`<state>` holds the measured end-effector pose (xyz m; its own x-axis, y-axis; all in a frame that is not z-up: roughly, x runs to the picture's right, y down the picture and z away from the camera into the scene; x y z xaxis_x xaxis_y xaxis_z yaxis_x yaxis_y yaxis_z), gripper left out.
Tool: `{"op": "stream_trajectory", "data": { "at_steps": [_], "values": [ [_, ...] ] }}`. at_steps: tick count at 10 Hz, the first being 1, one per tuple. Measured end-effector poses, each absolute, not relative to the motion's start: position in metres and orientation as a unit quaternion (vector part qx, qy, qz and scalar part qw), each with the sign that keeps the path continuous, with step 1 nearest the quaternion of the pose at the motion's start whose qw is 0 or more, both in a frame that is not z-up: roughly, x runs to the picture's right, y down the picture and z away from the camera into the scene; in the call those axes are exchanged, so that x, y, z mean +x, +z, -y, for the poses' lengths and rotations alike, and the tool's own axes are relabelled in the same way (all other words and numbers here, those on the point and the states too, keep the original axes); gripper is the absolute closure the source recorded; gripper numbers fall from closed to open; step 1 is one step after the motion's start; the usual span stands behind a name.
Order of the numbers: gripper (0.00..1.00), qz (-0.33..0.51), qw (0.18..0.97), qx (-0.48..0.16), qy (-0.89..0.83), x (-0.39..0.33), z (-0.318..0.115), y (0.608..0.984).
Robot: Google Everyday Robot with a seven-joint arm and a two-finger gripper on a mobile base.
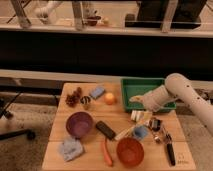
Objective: Place fork in paper cup
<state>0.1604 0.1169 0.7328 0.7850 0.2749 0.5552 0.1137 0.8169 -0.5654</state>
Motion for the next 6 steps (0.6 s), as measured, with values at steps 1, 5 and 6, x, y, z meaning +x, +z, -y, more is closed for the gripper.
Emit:
{"op": "stream_trajectory", "data": {
  "at_steps": [1, 5, 6],
  "values": [
    [0.2, 0.327, 0.895, -0.299, 0.045, 0.1605, -0.1177, 0.7313],
    [0.2, 0.338, 0.892, -0.298, 0.044, 0.1603, -0.1206, 0.7257],
    [0.2, 0.337, 0.892, -0.298, 0.042, 0.1606, -0.1222, 0.7236]
  ]
}}
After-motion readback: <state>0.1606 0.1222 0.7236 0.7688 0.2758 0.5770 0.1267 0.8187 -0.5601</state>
